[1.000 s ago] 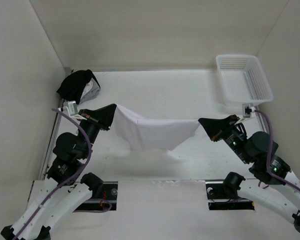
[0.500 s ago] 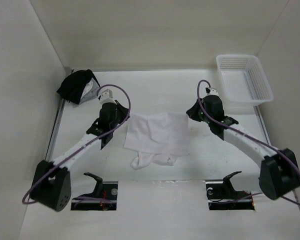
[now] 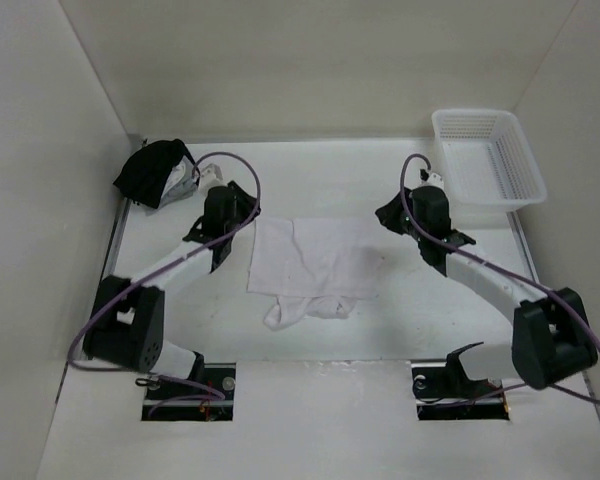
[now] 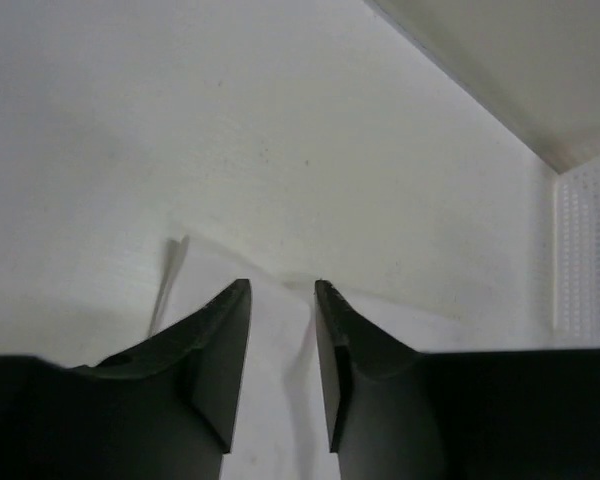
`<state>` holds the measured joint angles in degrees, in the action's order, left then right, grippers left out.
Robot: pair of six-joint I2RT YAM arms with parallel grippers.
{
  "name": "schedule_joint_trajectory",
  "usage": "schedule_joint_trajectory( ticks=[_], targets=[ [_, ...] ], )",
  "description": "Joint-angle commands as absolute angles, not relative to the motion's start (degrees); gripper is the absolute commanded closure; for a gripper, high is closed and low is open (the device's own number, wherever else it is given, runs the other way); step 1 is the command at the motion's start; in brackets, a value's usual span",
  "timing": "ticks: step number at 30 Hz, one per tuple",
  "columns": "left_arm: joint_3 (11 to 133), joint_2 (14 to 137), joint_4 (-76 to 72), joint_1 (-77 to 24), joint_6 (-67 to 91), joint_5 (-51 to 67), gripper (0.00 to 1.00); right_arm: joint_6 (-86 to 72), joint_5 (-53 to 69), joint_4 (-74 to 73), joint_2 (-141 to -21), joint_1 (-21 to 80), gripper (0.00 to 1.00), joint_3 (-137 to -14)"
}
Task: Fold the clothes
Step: Flatten the tank top out
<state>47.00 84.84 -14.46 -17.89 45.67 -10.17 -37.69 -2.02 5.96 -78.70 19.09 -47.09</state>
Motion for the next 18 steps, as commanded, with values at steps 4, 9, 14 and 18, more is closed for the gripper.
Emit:
schedule_joint_trajectory(
  ticks=[4,9,14,18],
  targets=[
    [24.37,61.81,-1.53,-24.91,47.09,-15.64,0.84,-38.5,-5.62,10.9,-63.12,28.51,0.96,-32.0],
    [18.81,52.39,7.99,-25.44,51.15,-17.31,0.77,-37.79,-6.33,10.37,-57.13,31.15,0.93,-28.57],
    [16.96,51.58,9.06,-26.49,51.07,-15.39,0.63,-38.32,-6.33,11.07,-56.42,31.68,0.92,-25.58],
    [17.84,56.41,5.37,-28.16,48.43,-13.18,0.62,-39.2,-6.5,11.69,-57.3,33.26,0.91,-24.0]
  ],
)
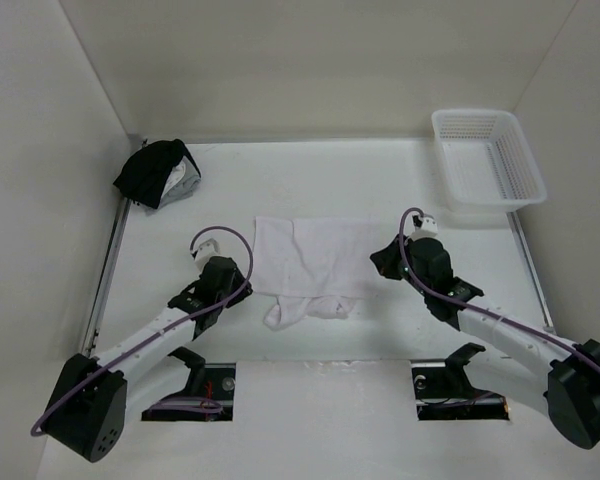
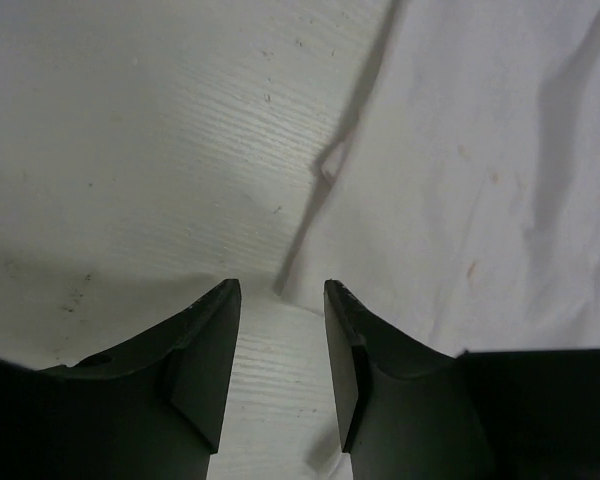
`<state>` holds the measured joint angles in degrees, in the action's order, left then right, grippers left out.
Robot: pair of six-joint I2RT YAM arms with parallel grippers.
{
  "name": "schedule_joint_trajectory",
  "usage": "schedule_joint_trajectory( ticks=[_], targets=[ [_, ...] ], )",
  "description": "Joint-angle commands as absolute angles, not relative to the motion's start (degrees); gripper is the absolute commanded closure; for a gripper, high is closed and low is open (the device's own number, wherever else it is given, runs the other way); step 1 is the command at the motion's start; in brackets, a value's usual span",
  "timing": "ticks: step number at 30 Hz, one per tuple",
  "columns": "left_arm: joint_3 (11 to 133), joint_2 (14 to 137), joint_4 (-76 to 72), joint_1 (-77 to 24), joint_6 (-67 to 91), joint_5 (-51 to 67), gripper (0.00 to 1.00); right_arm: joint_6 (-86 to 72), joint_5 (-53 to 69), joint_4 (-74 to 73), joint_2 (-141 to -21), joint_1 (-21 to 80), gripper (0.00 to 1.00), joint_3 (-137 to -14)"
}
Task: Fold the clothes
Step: Flatten the tank top out
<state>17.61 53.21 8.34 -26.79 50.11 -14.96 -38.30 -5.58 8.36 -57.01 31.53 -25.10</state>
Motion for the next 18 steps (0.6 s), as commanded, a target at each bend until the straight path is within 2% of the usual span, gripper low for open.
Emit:
schedule_joint_trajectory(
  ticks=[1,10,18],
  targets=[
    [18.1,57.03,5.45,-28.34,48.25,-13.44,0.63,-39.29,-6.76,11.95,-57.3,33.53,0.91,-23.73],
    [20.3,62.22,5.27,-29.31,46.67,-15.21,0.7,-41.04,-8.35,13.09,-56.87,34.41,0.9,-21.71],
    [21.88,64.07,6.67,-29.93,45.27,-15.2,0.86,-41.04,-9.05,13.18,-56.6,34.41,0.83,-22.15]
  ],
)
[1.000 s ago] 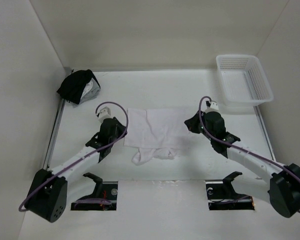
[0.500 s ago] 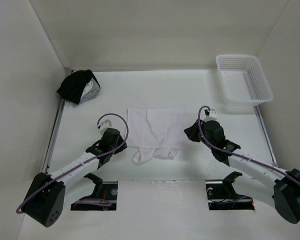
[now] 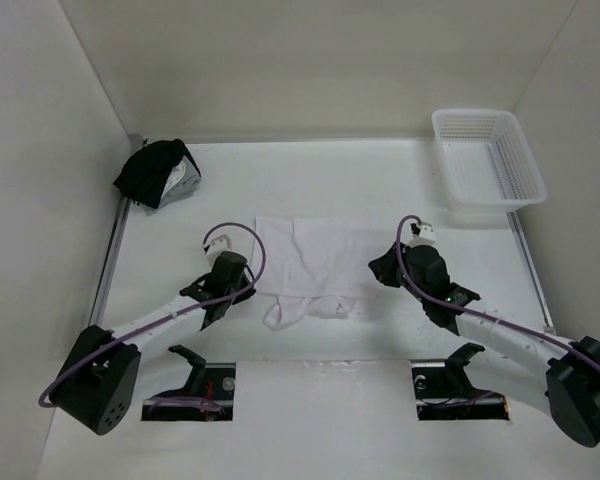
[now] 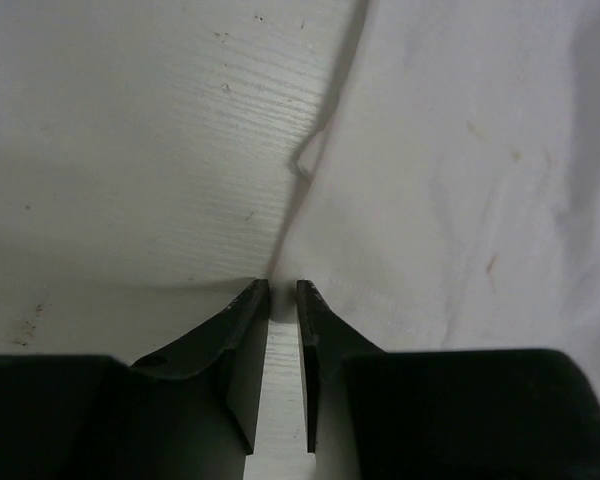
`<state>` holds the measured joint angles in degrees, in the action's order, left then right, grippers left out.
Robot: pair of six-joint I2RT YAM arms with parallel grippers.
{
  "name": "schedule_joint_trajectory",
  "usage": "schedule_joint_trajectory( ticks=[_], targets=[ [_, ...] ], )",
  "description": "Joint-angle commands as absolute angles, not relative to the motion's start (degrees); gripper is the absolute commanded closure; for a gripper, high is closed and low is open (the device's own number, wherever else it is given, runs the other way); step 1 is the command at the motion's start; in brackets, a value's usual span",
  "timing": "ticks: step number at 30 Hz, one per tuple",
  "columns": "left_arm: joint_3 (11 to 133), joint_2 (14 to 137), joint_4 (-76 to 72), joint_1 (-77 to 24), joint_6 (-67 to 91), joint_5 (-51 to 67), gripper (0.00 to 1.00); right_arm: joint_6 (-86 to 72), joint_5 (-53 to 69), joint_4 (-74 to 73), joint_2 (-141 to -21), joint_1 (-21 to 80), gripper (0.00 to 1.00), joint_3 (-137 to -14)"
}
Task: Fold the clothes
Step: Flatten the tank top out
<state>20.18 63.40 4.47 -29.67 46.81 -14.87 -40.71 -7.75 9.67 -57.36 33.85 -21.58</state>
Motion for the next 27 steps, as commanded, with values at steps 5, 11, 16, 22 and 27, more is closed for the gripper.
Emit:
schedule_joint_trajectory(
  ticks=[5,11,16,22,27],
  targets=[
    [23.29,59.78,8.96,-29.05,45.7,-15.64,0.95,-43.84,-12.99,8.46,-55.99,34.58,0.67,-21.62],
    [24.35,52.13,9.67,-30.45,46.84,-18.1,0.96,-50.18,-19.06,-5.52,-55.72,37.48,0.63,-21.88],
    [22.59,49.31,7.22,-31.24,47.11,-18.81,0.96,-53.78,-21.09,-11.86,-57.65,40.11,0.63,-22.85],
    [20.22,48.6,1.95,-32.12,47.2,-15.48,0.96,-54.58,-21.53,-14.76,-60.99,41.0,0.64,-25.05],
    [18.72,48.96,-0.26,-33.53,47.9,-14.41,0.96,-53.0,-19.34,-14.33,-66.0,39.94,0.67,-27.59]
  ],
)
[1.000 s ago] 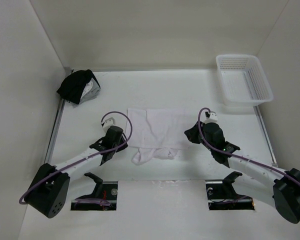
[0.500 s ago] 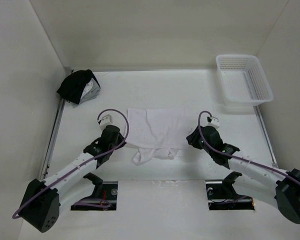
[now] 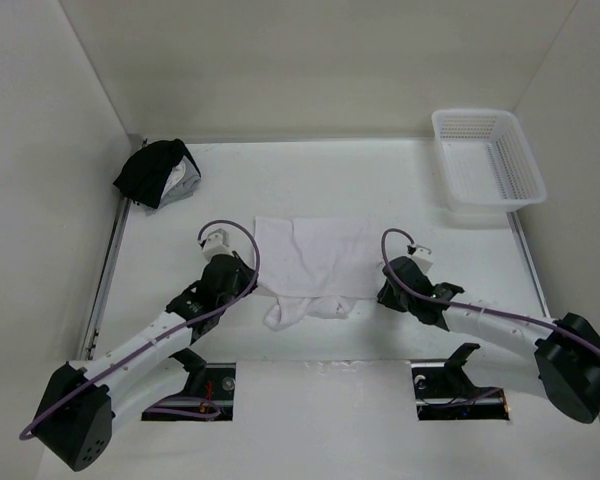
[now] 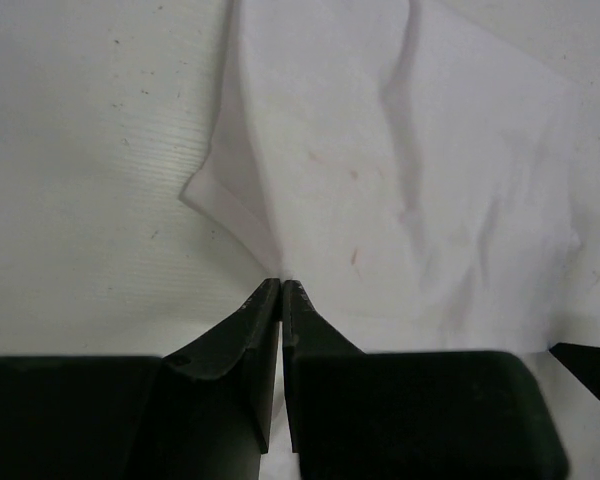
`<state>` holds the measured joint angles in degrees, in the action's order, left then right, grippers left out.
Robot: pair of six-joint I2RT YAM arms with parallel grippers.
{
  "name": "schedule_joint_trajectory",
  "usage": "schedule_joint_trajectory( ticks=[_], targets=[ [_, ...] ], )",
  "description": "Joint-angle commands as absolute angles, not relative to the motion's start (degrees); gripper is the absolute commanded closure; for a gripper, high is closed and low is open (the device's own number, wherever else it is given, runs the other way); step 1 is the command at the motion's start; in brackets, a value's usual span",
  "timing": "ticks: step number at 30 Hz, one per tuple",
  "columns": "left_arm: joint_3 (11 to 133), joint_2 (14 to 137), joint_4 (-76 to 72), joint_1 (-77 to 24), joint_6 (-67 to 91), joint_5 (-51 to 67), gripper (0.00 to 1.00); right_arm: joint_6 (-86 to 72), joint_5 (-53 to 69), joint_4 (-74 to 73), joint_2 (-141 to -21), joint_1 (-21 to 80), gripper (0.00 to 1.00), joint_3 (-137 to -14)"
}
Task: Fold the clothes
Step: Flatten the tank top out
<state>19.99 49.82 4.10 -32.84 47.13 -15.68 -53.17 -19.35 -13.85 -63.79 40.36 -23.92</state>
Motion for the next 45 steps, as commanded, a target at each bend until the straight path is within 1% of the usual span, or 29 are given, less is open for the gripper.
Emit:
schedule_joint_trajectory(
  ticks=[1,5,10,13,19,25,27,30,32,34,38,42,45],
  targets=[
    [18.29,48.78,-0.79,-33.53,47.99,-14.41,0.96,-53.0,-19.16,-14.15,-66.79,40.21,0.67,-28.03],
    [17.4,48.25,-1.23,-33.44,47.99,-13.89,0.96,-53.88,-19.07,-12.66,-68.99,40.3,0.66,-28.56],
    [17.23,48.69,-2.11,-33.35,47.9,-13.45,0.96,-54.41,-19.6,-12.39,-68.2,40.3,0.66,-28.04],
    [17.23,48.95,-2.55,-33.35,47.81,-13.18,0.96,-53.79,-19.07,-12.74,-69.51,40.3,0.67,-28.73],
    [17.31,48.34,-2.55,-32.83,47.81,-13.18,0.96,-53.7,-18.37,-12.57,-71.45,40.56,0.77,-29.44],
    [17.31,48.43,-2.55,-32.65,47.81,-13.1,0.96,-53.0,-16.44,-11.96,-72.86,40.56,0.8,-29.79],
    [17.31,48.34,-2.55,-32.56,47.81,-13.01,0.96,-52.91,-16.08,-11.25,-73.21,40.56,0.84,-29.62],
    [17.31,48.16,-2.55,-32.3,47.81,-13.01,0.96,-53.09,-16.08,-10.29,-72.78,40.56,0.94,-28.92],
    [17.58,47.9,-2.46,-32.12,47.81,-13.01,0.96,-53.17,-16.96,-10.11,-70.94,40.56,0.98,-28.57],
    [18.36,47.2,-2.2,-31.69,47.73,-13.01,0.96,-53.09,-18.71,-10.28,-67.78,40.56,0.99,-28.39],
    [22.57,43.78,-0.71,-30.37,47.2,-13.01,0.97,-50.9,-23.54,-14.49,-55.76,41.87,1.0,-30.57],
    [29.95,38.42,3.24,-29.22,46.93,-13.09,0.98,-46.86,-27.94,-24.67,-43.62,43.72,1.0,-39.35],
    [37.5,33.42,7.63,-29.05,46.67,-14.15,0.98,-41.94,-33.29,-32.15,-37.98,47.92,1.0,-51.02]
  ],
)
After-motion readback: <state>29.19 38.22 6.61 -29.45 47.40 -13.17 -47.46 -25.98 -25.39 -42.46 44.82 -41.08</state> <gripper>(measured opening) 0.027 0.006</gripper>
